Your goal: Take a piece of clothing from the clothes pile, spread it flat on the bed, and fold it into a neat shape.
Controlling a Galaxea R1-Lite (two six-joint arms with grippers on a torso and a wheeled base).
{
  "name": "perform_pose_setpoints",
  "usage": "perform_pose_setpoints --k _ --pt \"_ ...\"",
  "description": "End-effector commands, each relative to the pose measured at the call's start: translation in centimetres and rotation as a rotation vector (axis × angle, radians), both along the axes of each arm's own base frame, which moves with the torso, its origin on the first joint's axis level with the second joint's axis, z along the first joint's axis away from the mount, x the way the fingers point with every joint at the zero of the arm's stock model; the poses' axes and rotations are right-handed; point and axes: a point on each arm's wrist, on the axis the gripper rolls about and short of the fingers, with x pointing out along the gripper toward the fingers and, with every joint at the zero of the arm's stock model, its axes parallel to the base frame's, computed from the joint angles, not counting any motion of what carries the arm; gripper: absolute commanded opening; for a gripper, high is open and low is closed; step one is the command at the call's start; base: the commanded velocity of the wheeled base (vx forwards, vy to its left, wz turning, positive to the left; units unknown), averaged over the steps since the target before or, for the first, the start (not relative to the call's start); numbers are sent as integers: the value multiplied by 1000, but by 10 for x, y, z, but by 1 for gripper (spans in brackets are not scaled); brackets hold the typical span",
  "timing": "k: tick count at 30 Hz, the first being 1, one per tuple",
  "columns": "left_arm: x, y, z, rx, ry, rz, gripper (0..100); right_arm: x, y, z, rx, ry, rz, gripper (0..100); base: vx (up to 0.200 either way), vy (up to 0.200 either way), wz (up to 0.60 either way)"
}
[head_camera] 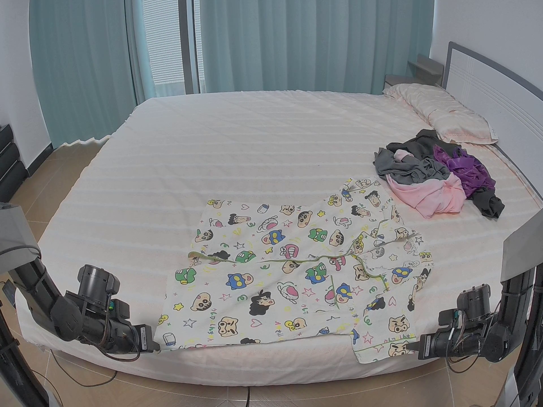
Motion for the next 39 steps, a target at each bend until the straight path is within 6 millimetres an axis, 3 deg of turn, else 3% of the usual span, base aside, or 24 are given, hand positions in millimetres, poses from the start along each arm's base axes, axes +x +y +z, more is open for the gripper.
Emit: perform_pose_setpoints --k 1,10,22,23,29,35,39 --pt "-6 -1 2 5 0 -9 0 -10 -10 6 -9 17 -34 0 0 0 0" --pt "-25 -5 3 38 14 -79 0 -27 -20 14 -68 108 4 0 0 0 0" --pt "-27 -9 0 84 24 -93 0 -36 -22 10 -114 182 59 0 0 0 0" --pt "-27 -9 0 84 24 -94 100 -36 -22 10 -117 181 57 100 0 0 0" --pt "-27 -8 3 82 6 -88 100 -35 -25 16 -115 146 31 100 0 0 0" --pt "-21 -1 30 54 -130 -31 100 -26 -34 50 -70 -63 -59 100 0 0 0" --pt "-8 -3 43 -5 -175 54 100 2 -33 76 56 -188 -188 100 0 0 0"
